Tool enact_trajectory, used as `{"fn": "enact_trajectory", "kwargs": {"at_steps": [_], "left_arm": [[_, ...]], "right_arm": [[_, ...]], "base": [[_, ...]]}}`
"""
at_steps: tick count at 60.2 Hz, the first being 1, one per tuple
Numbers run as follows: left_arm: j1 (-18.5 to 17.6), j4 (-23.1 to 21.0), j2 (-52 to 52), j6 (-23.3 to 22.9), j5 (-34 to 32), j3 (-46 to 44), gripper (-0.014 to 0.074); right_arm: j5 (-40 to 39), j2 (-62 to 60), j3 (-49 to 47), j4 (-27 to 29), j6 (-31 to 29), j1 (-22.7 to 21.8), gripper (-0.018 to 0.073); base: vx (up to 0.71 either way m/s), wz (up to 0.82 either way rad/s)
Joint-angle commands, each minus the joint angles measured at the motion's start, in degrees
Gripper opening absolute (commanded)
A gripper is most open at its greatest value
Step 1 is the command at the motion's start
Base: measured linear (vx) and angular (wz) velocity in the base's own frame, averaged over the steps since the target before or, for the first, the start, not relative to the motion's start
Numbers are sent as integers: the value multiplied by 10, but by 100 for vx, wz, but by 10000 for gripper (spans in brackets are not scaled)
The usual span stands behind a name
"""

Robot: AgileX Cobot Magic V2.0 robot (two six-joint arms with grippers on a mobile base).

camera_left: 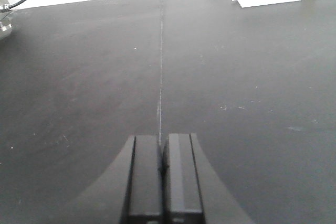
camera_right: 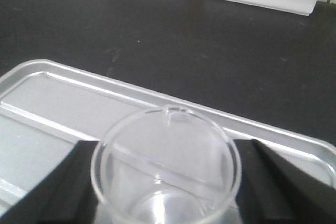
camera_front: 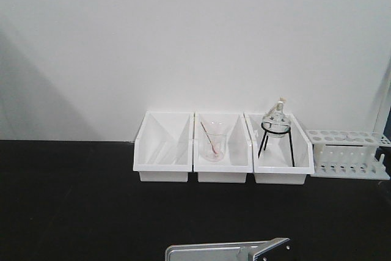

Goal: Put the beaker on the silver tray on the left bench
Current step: 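Lower the held beaker onto the silver tray with the right gripper, then open the right gripper and withdraw it from the beaker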

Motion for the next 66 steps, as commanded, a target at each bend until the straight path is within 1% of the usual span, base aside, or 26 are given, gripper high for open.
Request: {"fn": "enact_trajectory", "kwargs": {"at_steps": [1, 7, 23, 26, 30, 34, 36, 40, 45, 47, 50, 57, 61, 66], "left_arm": [[-3, -2, -4, -1, -43, 11, 1], [-3, -2, -4, -1, -43, 11, 1], [-3, -2, -4, -1, -43, 11, 1], [-3, -2, -4, -1, -43, 11, 1], [-3, -2, -4, -1, -43, 11, 1], [-3, -2, -4, -1, -43, 11, 1], [-3, -2, -4, -1, -43, 11, 1], [-3, -2, -4, -1, -43, 11, 1], [-3, -2, -4, -1, -43, 11, 1], [-3, -2, -4, -1, -43, 11, 1], [-3, -2, -4, -1, -43, 11, 1], [-3, -2, -4, -1, -43, 11, 1], [-3, -2, -4, -1, -43, 11, 1], [-3, -2, -4, -1, -43, 11, 1]], "right_arm": [[-49, -27, -7, 1, -7, -3, 632], [-48, -42, -7, 1, -7, -3, 655], [-48, -138, -7, 1, -5, -3, 630], [-47, -163, -7, 1, 3, -3, 609], [-29, -200, -7, -1, 21, -1, 559], [8, -241, -7, -1, 37, -1, 476], [38, -268, -7, -1, 44, -1, 415], [108, -326, -7, -1, 52, -1, 263], [238, -405, -7, -1, 52, -1, 44], [292, -440, -7, -1, 52, -1, -18], [378, -493, -7, 0, 52, -1, -17], [542, -591, -7, 0, 49, -1, -15], [611, -634, -7, -1, 49, -1, -15], [660, -678, -7, 0, 49, -1, -14]], "base": [[0, 0], [0, 0], [0, 0], [0, 0], [0, 0], [0, 0], [0, 0], [0, 0], [0, 0], [0, 0], [0, 0], [0, 0], [0, 0], [0, 0]]}}
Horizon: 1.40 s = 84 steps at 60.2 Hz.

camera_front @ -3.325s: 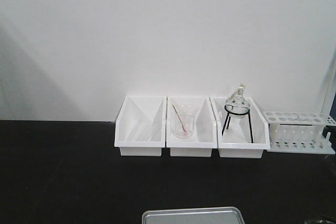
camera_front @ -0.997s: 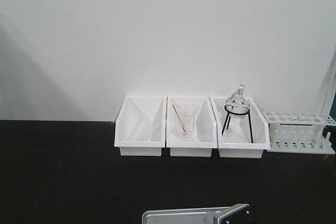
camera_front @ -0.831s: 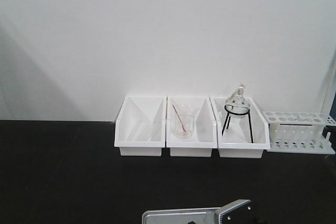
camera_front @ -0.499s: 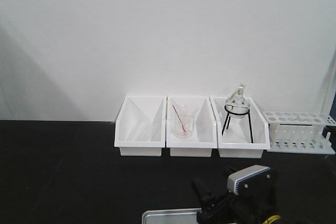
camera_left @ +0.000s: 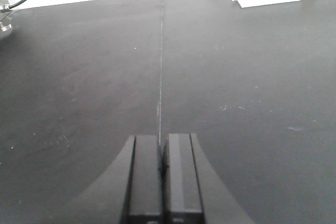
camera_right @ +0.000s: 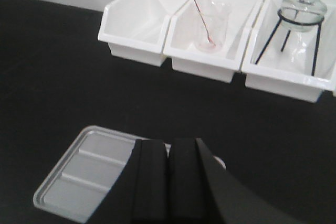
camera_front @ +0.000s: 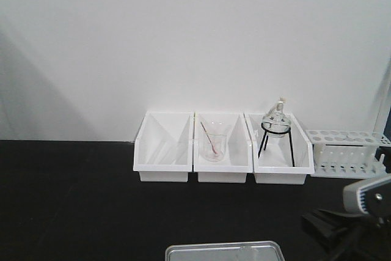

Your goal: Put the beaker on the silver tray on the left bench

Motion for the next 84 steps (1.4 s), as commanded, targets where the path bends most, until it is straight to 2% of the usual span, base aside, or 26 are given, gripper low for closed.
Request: {"fn": "enact_trajectory", "kwargs": {"at_steps": [1, 17, 37, 44, 47, 51, 56, 61, 66, 73, 76, 84], "left_arm": [[-3, -2, -4, -1, -43, 11, 1], [-3, -2, -4, -1, -43, 11, 1], [-3, -2, -4, -1, -43, 11, 1], [-3, -2, -4, -1, -43, 11, 1], [-3, -2, -4, -1, -43, 11, 1], [-3, -2, -4, -1, -43, 11, 1], [-3, -2, -4, -1, -43, 11, 1], [-3, -2, -4, -1, -43, 11, 1], [-3, -2, -4, -1, -43, 11, 1], [-3, -2, -4, -1, -43, 11, 1], [-3, -2, -4, -1, -43, 11, 1], [-3, -2, -4, -1, -43, 11, 1]], "right_arm": [[25, -52, -14, -2, -1, -1, -14], [46, -128, -14, -2, -1, -1, -14], [46, -134, -11, -3, -1, -1, -14], [25, -159, 23, -16, -4, -3, -14], [-9, -186, 63, -15, -3, -5, -14], [-65, -230, 120, -14, -3, -23, -14], [-130, -296, 200, 10, -3, -75, -14], [-145, -367, 269, 35, -2, -143, -14], [-136, -435, 318, 31, -1, -186, -14], [-101, -519, 360, 24, -1, -202, -14], [-63, -555, 361, 24, -1, -202, -14], [-54, -554, 361, 22, -1, -200, -14]], "base": [[0, 0], [0, 0], [0, 0], [0, 0], [0, 0], [0, 0], [0, 0], [0, 0], [0, 0], [0, 0], [0, 0], [0, 0]]}}
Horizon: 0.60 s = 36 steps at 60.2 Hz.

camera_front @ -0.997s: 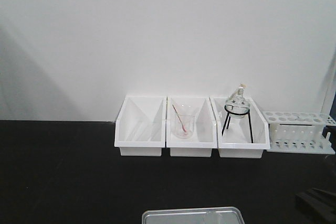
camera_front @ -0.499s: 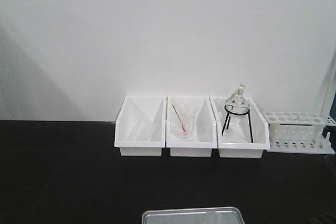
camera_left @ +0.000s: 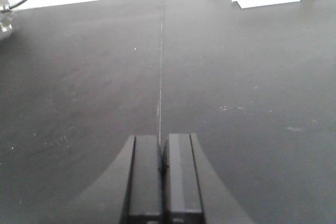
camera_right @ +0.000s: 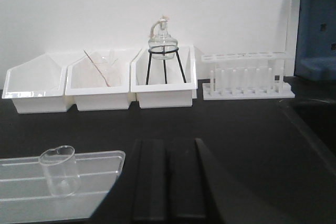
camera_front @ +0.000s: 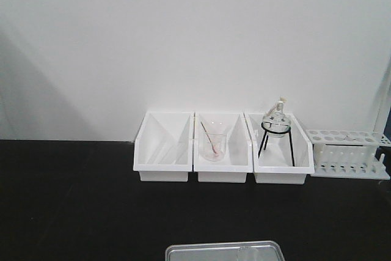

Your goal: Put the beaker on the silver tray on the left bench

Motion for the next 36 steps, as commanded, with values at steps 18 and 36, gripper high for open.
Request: {"fn": "enact_trajectory", "kwargs": {"at_steps": [18, 36], "left_arm": [[-3, -2, -4, -1, -43, 11, 1], [-3, -2, -4, -1, -43, 11, 1]], "right_arm": [[-34, -9, 4, -6, -1, -2, -11], [-34, -9, 4, -6, -1, -2, -11]], "base": [[0, 0], [0, 0]]}}
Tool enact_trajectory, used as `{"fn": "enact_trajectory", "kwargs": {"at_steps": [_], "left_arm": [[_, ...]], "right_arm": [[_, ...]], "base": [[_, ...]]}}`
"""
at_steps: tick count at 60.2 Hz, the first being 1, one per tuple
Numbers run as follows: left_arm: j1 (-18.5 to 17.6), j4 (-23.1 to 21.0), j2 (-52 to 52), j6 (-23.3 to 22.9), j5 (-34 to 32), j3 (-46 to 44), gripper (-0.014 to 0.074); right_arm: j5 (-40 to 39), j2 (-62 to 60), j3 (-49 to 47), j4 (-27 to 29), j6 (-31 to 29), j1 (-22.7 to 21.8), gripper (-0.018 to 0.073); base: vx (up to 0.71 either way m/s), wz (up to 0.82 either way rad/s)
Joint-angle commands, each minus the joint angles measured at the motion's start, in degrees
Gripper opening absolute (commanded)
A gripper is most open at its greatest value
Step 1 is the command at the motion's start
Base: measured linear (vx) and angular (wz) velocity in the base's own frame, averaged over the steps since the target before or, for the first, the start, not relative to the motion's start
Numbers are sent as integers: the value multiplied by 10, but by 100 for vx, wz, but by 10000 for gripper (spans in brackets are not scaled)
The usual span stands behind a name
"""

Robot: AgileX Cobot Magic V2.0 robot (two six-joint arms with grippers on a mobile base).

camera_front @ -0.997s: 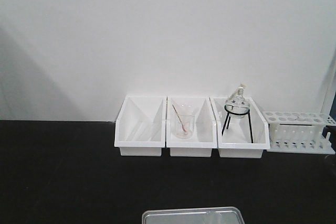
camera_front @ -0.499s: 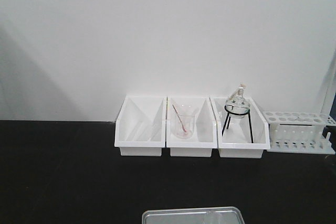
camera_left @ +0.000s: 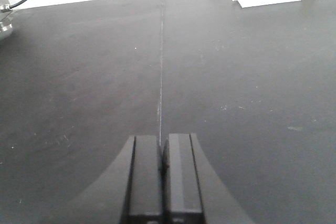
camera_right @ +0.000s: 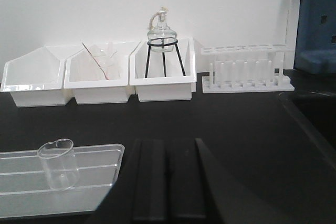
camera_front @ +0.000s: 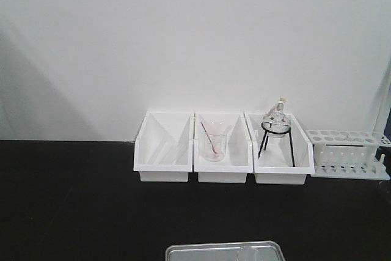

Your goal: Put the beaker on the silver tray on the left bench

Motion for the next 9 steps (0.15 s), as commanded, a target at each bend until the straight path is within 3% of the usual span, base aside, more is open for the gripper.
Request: {"fn": "enact_trajectory", "kwargs": {"at_steps": [1, 9], "left_arm": [[-3, -2, -4, -1, -43, 11, 1], [-3, -2, -4, -1, -43, 11, 1]], "right_arm": [[-45, -7, 3, -6, -1, -2, -11], [-45, -7, 3, -6, -1, -2, -11]], "base": [[0, 0], [0, 0]]}}
